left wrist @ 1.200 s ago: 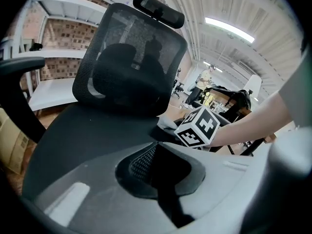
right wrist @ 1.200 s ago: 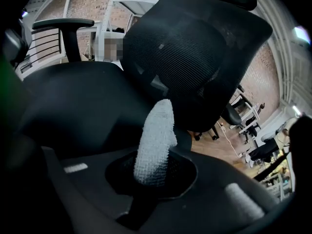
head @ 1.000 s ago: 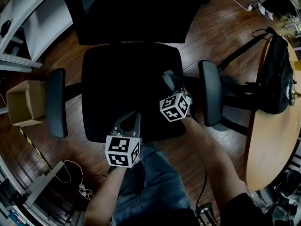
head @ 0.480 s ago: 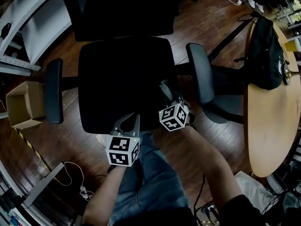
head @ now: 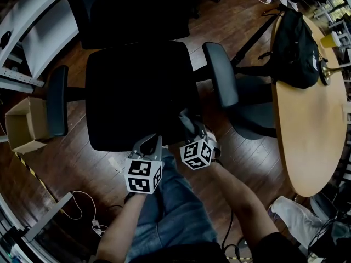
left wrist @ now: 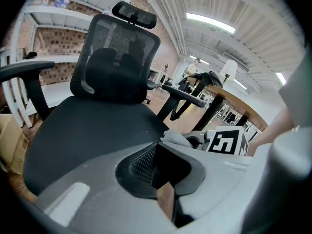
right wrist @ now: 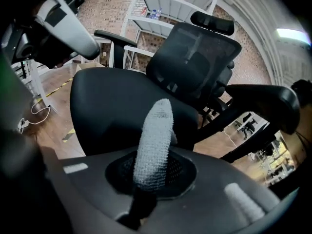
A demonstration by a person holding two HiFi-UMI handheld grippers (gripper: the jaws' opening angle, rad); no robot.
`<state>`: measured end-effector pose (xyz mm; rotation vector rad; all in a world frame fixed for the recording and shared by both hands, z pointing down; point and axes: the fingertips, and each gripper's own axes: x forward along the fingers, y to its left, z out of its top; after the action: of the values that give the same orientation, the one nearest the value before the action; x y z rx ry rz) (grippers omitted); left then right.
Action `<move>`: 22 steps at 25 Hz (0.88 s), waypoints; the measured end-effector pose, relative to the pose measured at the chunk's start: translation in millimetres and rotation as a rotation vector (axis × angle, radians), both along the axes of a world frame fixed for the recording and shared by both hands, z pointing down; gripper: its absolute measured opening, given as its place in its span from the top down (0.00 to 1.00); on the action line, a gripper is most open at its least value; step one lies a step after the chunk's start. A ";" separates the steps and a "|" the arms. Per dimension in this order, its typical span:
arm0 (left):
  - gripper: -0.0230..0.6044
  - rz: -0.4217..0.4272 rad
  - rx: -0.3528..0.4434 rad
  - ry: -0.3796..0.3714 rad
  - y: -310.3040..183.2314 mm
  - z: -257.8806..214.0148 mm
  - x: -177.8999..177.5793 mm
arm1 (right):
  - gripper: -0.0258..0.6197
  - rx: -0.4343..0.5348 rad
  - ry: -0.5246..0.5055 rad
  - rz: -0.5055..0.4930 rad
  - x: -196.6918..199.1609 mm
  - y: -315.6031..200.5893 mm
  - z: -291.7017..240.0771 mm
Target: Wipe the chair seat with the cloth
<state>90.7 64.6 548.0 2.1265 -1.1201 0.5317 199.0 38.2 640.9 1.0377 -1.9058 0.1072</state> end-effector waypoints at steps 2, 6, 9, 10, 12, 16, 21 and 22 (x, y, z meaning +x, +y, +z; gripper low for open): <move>0.97 0.000 0.002 -0.002 5.2 -2.4 1.5 | 0.94 -0.008 -0.010 0.001 -1.5 13.4 -0.8; 0.97 -0.007 0.005 -0.003 14.3 -6.2 3.3 | 0.94 -0.023 -0.020 -0.001 -2.8 37.0 -0.1; 0.97 -0.010 0.002 -0.005 20.5 -5.9 4.6 | 0.94 -0.030 -0.018 -0.036 -7.9 53.3 1.5; 0.97 -0.010 0.001 -0.006 22.0 -5.6 5.2 | 0.94 -0.032 -0.015 -0.054 -10.4 58.6 2.5; 0.97 -0.010 0.002 -0.009 23.5 -6.2 5.6 | 0.94 -0.037 -0.012 -0.075 -14.2 65.4 3.8; 0.97 -0.016 0.017 -0.012 23.8 -15.6 3.9 | 0.94 -0.022 -0.018 -0.106 -22.4 68.6 -8.2; 0.97 -0.046 0.055 -0.003 23.1 -45.2 -7.7 | 0.94 0.020 -0.074 -0.069 -37.5 60.9 -56.7; 0.97 -0.051 0.064 0.002 23.9 -54.3 -10.1 | 0.94 0.031 -0.087 -0.065 -42.1 59.6 -69.9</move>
<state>80.5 88.4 493.8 2.1458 -1.2018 0.4752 156.9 97.8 571.0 1.0047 -2.0238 0.0877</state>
